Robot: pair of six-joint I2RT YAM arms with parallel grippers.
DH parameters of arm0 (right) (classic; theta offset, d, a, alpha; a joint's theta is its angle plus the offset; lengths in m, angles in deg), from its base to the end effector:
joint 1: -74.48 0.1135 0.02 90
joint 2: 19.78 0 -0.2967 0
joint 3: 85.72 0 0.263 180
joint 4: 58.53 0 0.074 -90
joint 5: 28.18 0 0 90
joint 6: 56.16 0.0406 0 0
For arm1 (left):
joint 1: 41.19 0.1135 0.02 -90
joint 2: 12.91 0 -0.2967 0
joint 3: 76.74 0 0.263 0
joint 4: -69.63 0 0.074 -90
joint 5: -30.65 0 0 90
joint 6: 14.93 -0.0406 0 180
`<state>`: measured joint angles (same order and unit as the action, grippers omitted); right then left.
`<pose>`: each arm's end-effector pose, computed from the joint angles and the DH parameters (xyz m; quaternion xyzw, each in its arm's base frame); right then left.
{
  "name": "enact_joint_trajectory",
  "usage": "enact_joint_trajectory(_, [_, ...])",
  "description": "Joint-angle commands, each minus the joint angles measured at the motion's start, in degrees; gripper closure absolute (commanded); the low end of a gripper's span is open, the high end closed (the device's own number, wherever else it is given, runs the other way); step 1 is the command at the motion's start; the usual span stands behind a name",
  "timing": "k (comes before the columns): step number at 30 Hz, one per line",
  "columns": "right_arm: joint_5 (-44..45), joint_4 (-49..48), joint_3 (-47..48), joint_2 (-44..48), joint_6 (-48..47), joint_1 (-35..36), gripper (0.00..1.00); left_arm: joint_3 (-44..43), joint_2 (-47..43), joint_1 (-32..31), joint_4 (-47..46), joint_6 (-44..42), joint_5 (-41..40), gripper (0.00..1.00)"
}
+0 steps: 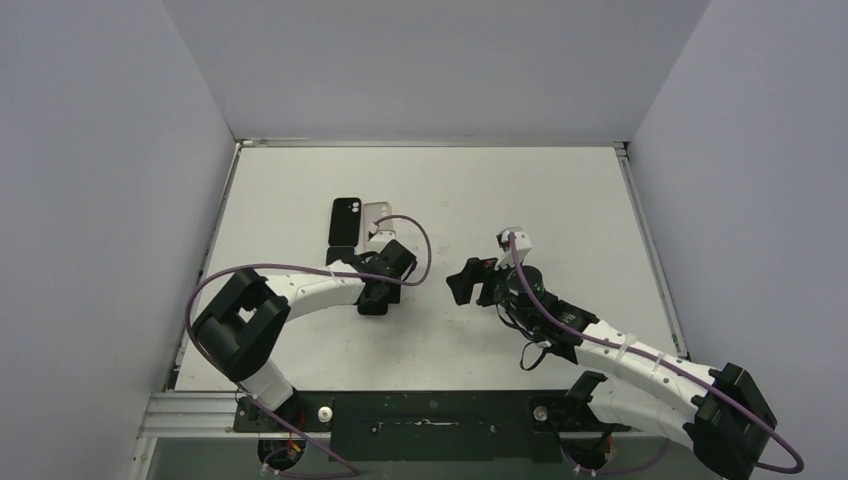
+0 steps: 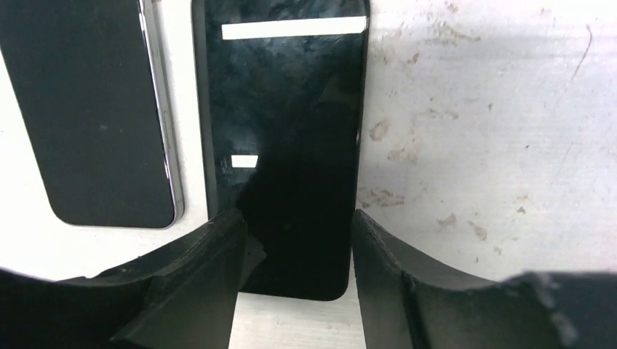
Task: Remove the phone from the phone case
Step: Adjust the phone at the center of the board.
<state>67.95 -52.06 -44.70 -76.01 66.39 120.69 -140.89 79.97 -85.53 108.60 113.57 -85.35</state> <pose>0.1520 0.1523 0.2489 -0.0685 0.8240 0.3215 0.4615 0.2323 -0.2022 0.1812 0.0053 0.9570 0.0408 0.2873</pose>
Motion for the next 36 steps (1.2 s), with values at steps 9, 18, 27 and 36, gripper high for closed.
enact_joint_trajectory(9, [0.64,-1.36,-0.59,2.19,0.18,-1.13,0.13,-4.58,6.95,2.70,-4.20,-2.18,-3.66,0.63])
enact_joint_trajectory(18, [-0.06,-1.20,-0.36,1.91,-0.24,-1.73,0.13,-6.01,8.38,5.76,-7.11,-6.16,-3.08,0.69])
enact_joint_trajectory(27, [0.22,0.20,-0.39,2.97,-0.39,-2.05,0.13,-7.51,0.57,4.56,-2.51,-7.62,3.58,0.46])
enact_joint_trajectory(36, [0.89,0.04,-1.21,3.33,-0.01,-2.57,0.13,-1.00,-9.34,2.37,7.31,-3.01,18.50,0.27])
